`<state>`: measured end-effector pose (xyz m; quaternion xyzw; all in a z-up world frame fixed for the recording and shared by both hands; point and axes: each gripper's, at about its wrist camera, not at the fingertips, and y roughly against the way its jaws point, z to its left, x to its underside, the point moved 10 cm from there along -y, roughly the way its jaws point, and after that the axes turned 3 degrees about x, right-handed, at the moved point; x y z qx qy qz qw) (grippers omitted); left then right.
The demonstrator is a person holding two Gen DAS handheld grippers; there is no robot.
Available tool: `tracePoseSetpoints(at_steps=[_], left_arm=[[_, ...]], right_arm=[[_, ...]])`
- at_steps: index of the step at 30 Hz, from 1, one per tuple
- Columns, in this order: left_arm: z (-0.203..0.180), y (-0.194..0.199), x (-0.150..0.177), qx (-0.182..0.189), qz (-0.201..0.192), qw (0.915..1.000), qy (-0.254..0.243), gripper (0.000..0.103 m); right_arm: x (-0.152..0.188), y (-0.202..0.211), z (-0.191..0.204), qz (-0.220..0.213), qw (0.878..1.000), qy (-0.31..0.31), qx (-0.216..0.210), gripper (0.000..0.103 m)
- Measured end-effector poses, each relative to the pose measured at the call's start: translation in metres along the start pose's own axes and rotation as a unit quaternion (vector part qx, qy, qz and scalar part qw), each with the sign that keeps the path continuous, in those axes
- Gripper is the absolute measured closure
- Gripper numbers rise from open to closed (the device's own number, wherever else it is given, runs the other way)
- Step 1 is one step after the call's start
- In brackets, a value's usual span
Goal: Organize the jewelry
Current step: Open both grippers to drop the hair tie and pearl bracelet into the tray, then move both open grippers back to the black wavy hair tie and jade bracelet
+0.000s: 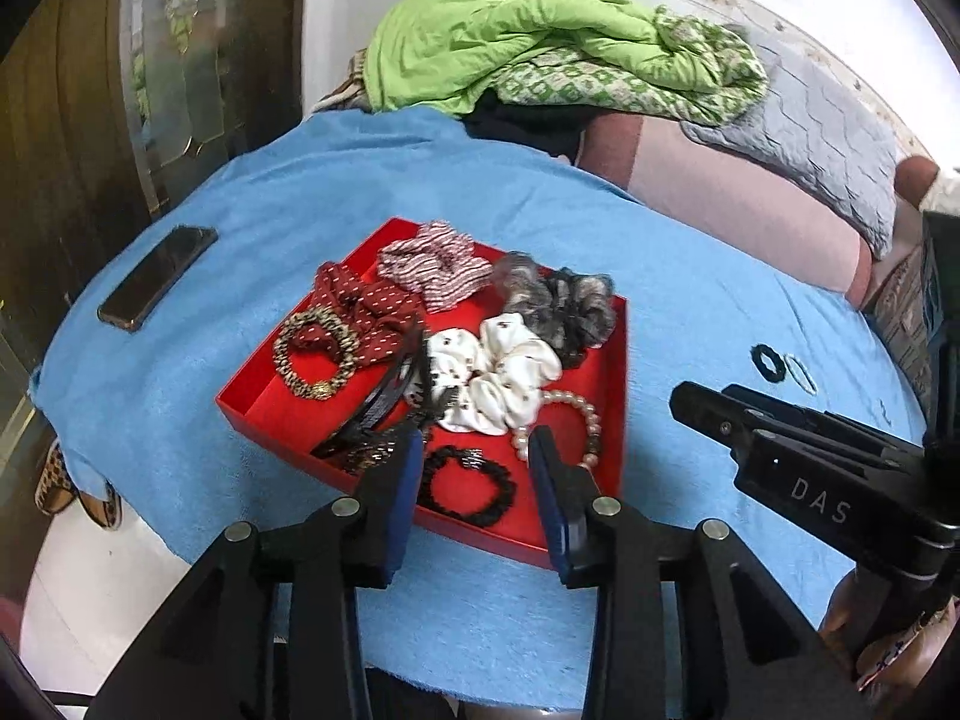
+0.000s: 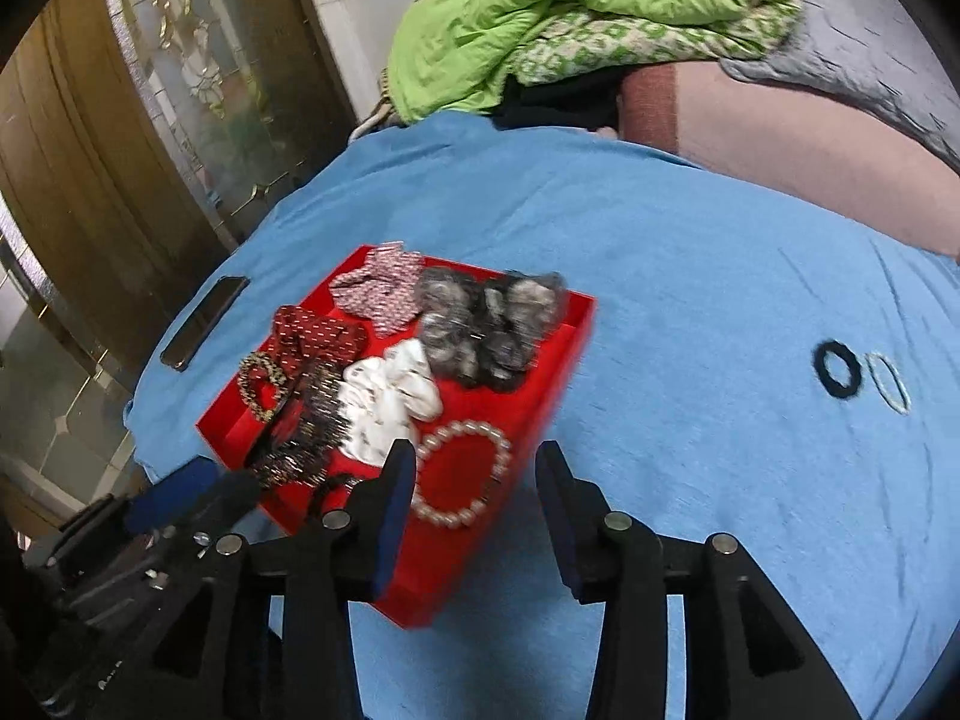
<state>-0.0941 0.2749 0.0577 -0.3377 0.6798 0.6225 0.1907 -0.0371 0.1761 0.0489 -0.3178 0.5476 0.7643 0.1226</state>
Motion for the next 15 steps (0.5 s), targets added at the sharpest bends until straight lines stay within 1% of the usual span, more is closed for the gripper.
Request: tracePoseSetpoints(at_steps=[4, 8, 15], left_arm=[[-0.019, 0.008, 0.000, -0.004, -0.004, 0.9998, -0.021, 0.066], [-0.039, 0.015, 0.003, -0.004, -0.005, 0.9992, -0.040, 0.063], [-0.079, 0.022, 0.009, -0.004, -0.003, 0.9958, -0.091, 0.060]], right_arm=[[0.007, 0.013, -0.026, -0.002, 1.000, -0.020, 0.011, 0.057], [0.017, 0.028, -0.054, -0.007, 0.999, -0.038, 0.026, 0.053], [0.036, 0.051, -0.104, -0.015, 0.996, -0.063, 0.055, 0.050]])
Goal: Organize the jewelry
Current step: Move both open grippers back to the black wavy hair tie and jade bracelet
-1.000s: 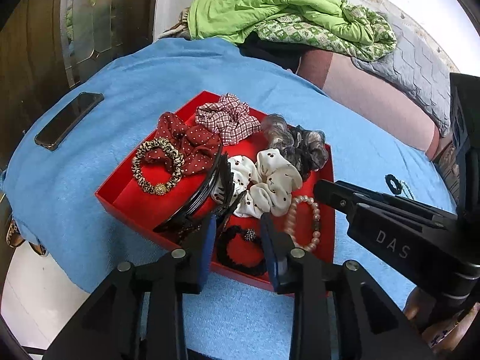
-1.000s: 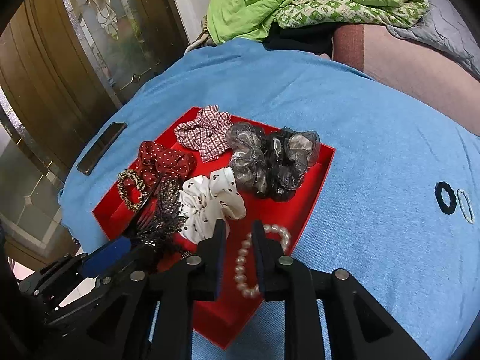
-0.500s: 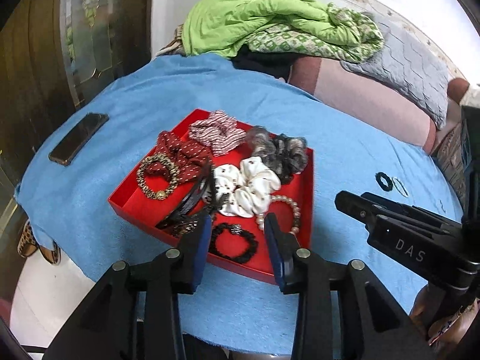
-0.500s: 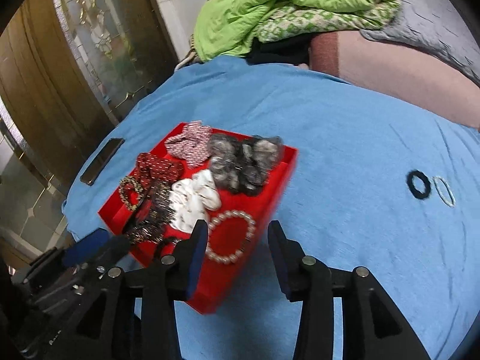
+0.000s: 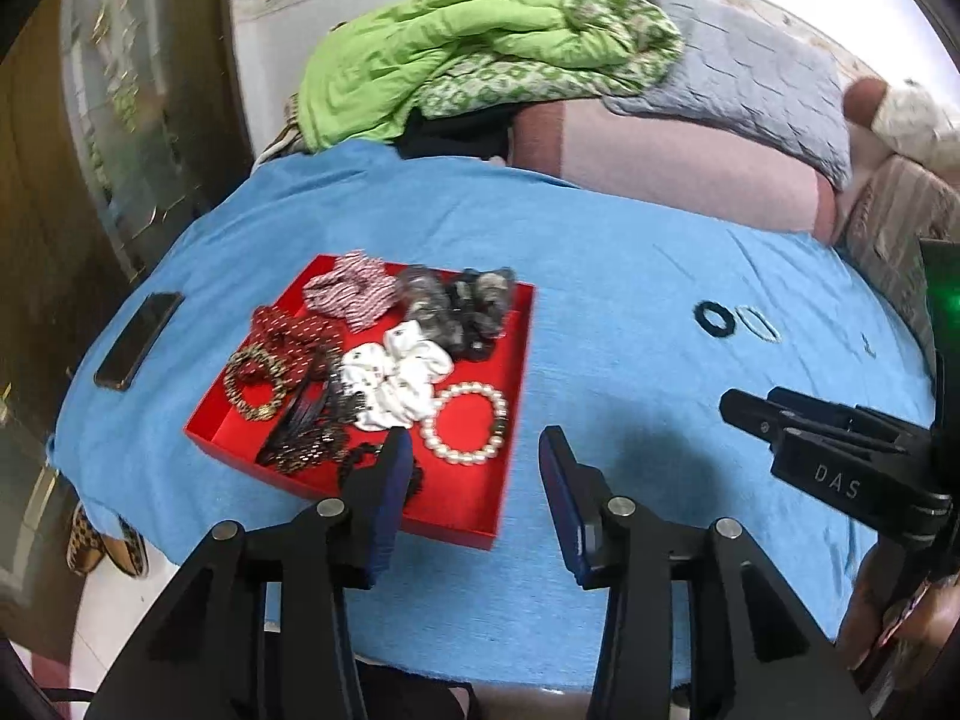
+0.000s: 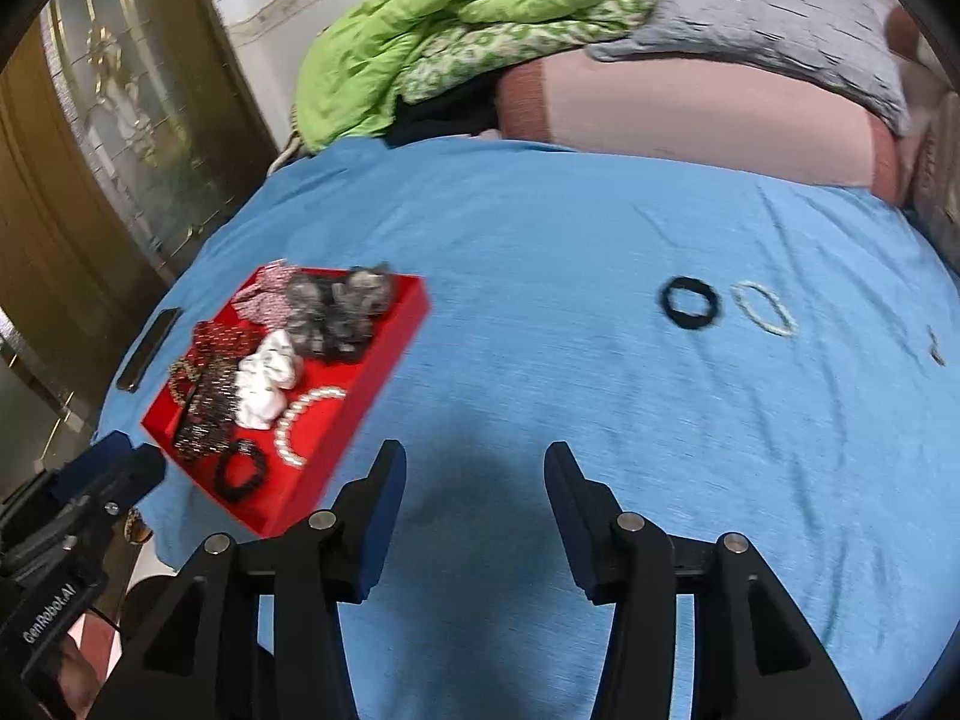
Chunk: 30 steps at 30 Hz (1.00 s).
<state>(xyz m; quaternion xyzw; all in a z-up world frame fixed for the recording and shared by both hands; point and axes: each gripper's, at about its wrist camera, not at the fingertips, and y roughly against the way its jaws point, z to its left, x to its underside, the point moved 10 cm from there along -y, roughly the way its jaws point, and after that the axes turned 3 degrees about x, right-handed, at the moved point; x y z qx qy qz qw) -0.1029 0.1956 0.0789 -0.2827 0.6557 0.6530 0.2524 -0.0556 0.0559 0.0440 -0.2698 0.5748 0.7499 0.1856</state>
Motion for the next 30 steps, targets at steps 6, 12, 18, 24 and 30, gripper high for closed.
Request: tracePoseSetpoints(at_steps=[6, 12, 18, 24, 30], left_arm=[[-0.033, -0.003, -0.001, 0.006, 0.007, 0.9993, -0.036, 0.060], [-0.065, -0.016, -0.001, 0.014, 0.022, 0.9975, -0.065, 0.059], [-0.091, -0.039, 0.001, 0.023, 0.046, 0.9951, -0.084, 0.059], [-0.116, -0.070, -0.006, 0.039, 0.071, 0.9921, -0.095, 0.059], [-0.143, -0.112, -0.029, 0.064, 0.092, 0.9895, -0.091, 0.059]], right_arm=[[0.006, 0.008, -0.047, -0.002, 0.999, -0.026, 0.020, 0.050], [0.010, 0.011, -0.094, -0.003, 0.998, -0.056, 0.035, 0.049], [0.011, 0.005, -0.135, 0.002, 0.996, -0.080, 0.046, 0.049], [0.008, -0.005, -0.176, 0.007, 0.993, -0.101, 0.064, 0.049], [-0.006, -0.018, -0.214, 0.008, 0.990, -0.109, 0.087, 0.049]])
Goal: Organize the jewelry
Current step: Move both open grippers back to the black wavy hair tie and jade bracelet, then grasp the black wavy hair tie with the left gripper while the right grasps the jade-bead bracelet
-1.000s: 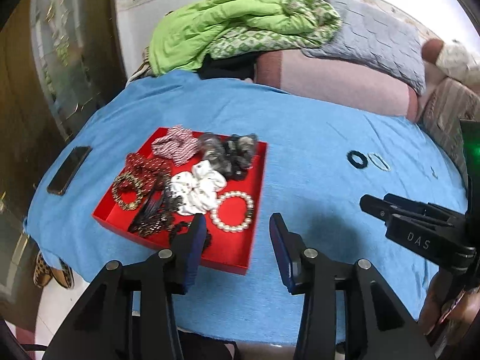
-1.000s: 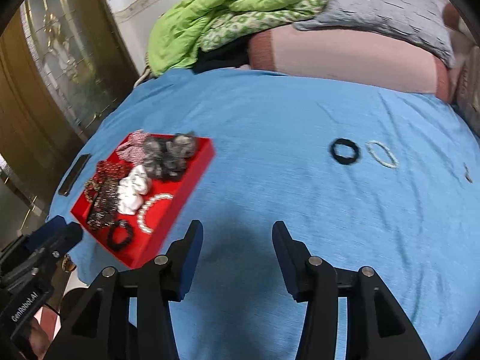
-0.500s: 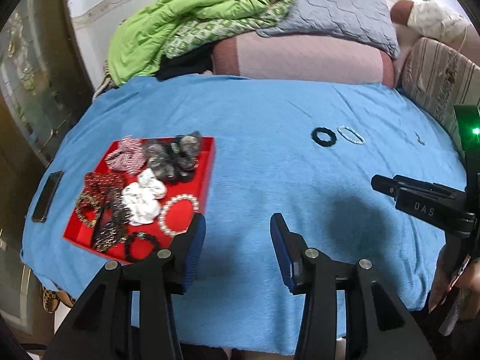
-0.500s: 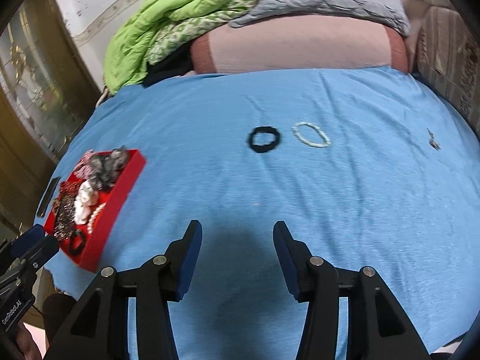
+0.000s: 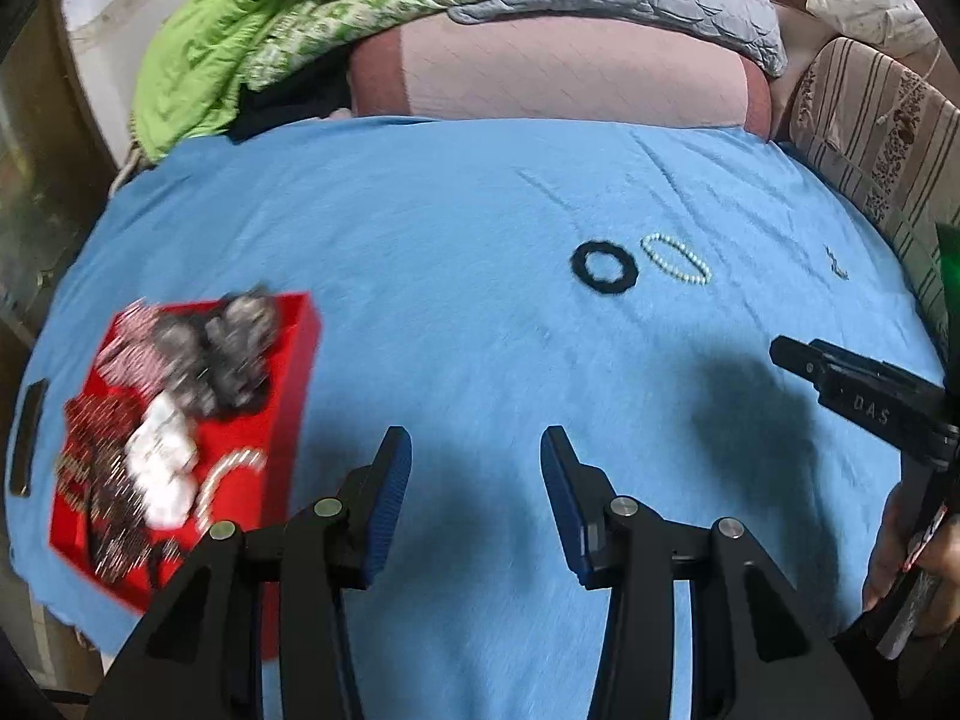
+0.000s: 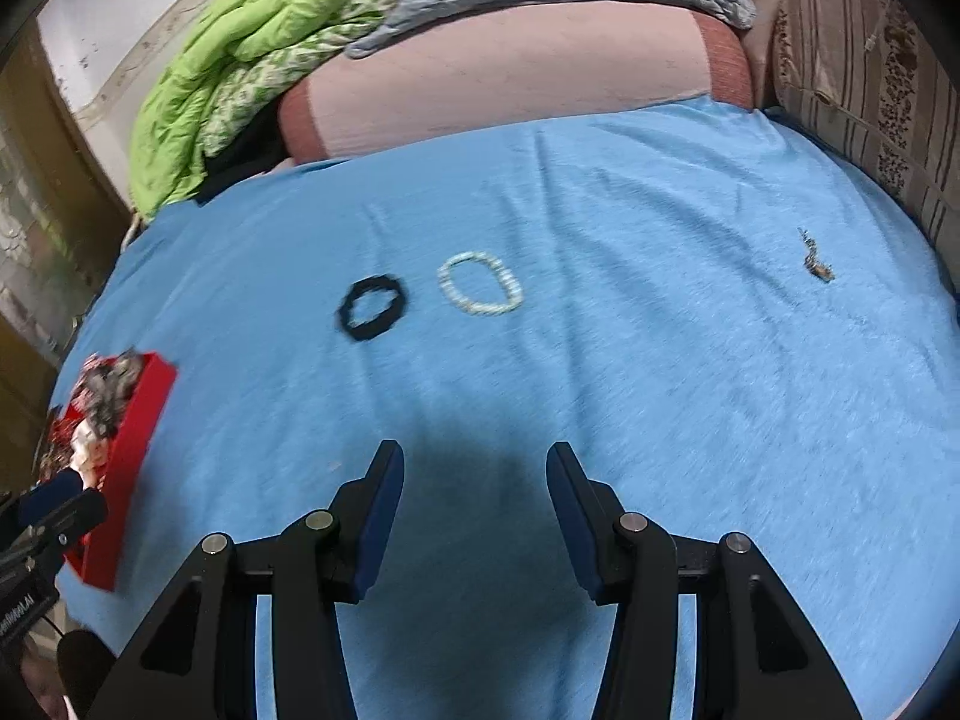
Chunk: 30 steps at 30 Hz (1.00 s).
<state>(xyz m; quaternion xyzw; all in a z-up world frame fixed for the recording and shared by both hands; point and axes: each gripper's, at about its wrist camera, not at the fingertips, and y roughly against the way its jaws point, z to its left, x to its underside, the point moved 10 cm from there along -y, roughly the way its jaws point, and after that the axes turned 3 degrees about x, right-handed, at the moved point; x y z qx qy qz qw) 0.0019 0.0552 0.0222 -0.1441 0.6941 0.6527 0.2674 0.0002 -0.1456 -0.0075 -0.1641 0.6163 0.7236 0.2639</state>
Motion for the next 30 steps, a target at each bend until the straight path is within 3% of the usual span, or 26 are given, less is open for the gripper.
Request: tracePoseSetpoints(at_steps=[9, 19, 30], left_arm=[[-0.029, -0.085, -0.068, 0.044, 0.021, 0.9987, 0.013, 0.059], [-0.052, -0.154, -0.097, 0.092, 0.044, 0.9946, 0.022, 0.063], [-0.063, -0.177, -0.104, 0.067, 0.023, 0.9973, -0.017, 0.063]], right_arm=[[-0.045, -0.037, -0.028, -0.005, 1.000, -0.002, 0.020, 0.049], [-0.077, -0.089, -0.017, 0.006, 1.000, 0.026, 0.015, 0.049], [-0.080, -0.117, -0.012, 0.002, 0.997, 0.060, 0.041, 0.049]])
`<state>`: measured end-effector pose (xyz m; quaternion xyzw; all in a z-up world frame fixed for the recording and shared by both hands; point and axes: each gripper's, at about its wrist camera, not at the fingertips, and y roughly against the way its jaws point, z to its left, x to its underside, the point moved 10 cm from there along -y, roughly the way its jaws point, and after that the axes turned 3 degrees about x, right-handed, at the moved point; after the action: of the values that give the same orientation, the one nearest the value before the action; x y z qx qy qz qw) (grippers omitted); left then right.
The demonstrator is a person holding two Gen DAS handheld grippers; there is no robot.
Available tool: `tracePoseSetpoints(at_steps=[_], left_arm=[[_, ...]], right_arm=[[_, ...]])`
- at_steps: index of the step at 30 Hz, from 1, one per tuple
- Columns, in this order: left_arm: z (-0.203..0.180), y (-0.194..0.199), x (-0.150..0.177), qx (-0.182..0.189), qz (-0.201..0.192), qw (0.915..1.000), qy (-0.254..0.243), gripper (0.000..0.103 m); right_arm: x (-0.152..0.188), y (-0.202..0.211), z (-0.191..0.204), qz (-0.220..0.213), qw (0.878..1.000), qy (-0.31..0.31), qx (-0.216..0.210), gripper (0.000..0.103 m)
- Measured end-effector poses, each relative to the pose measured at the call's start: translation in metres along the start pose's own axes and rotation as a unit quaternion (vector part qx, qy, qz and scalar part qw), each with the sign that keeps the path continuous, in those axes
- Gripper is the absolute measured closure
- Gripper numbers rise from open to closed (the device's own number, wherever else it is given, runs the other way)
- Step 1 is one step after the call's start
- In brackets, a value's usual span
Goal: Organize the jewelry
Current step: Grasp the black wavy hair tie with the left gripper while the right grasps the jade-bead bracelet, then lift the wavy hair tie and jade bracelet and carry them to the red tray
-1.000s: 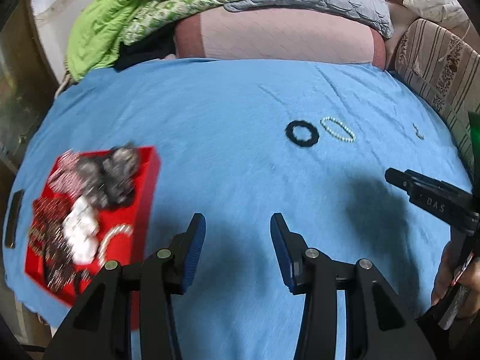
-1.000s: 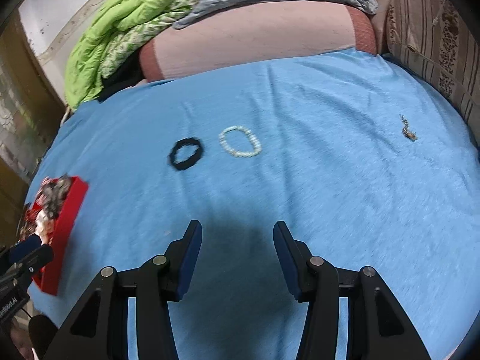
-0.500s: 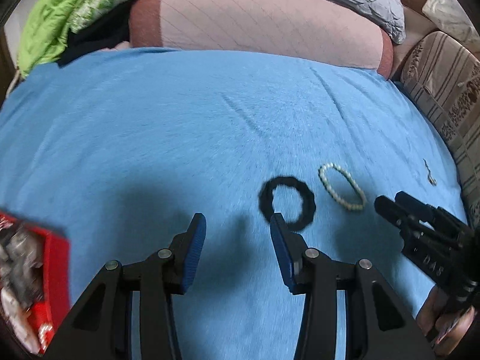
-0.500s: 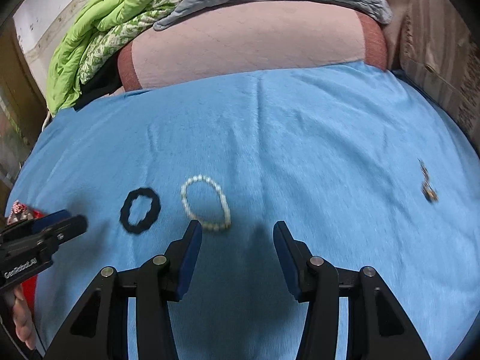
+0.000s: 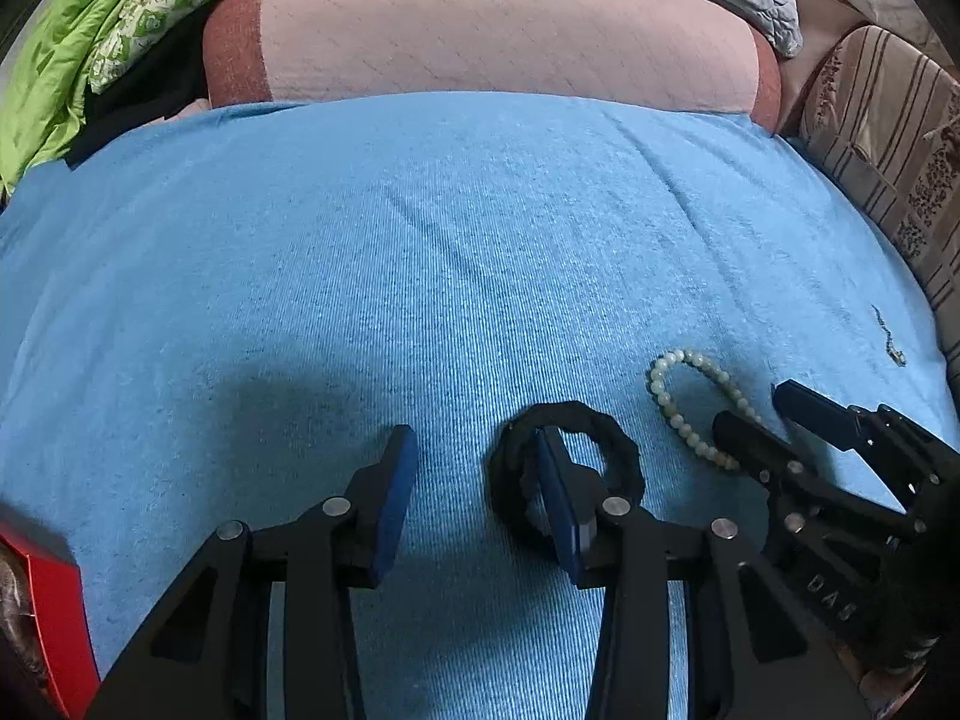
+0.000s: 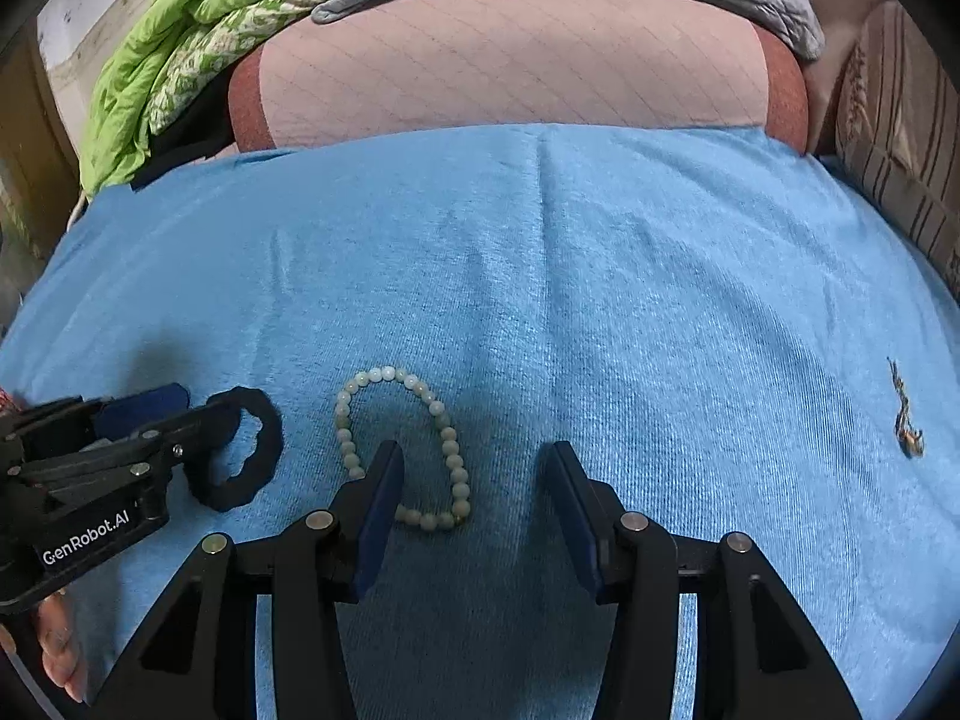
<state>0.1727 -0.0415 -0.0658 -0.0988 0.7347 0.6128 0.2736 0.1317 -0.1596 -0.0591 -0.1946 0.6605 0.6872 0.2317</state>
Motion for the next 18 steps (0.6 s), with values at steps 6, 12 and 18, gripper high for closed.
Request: tracePoseSetpoints(at_steps=[6, 12, 18], left_arm=[[-0.006, -0.002, -0.002, -0.034, -0.020, 0.9990, -0.023, 0.075], [-0.017, 0.015, 0.001, -0.002, -0.002, 0.9998, -0.020, 0.096], [-0.019, 0.051, 0.014, 0.002, -0.016, 0.9996, -0.023, 0.096]], right_arm=[[-0.003, -0.006, 0.005, -0.006, 0.999, 0.025, 0.019, 0.058], [-0.006, 0.002, 0.009, -0.016, 0.999, 0.027, 0.012, 0.096], [-0.003, 0.029, 0.010, -0.020, 0.999, -0.014, -0.027, 0.096]])
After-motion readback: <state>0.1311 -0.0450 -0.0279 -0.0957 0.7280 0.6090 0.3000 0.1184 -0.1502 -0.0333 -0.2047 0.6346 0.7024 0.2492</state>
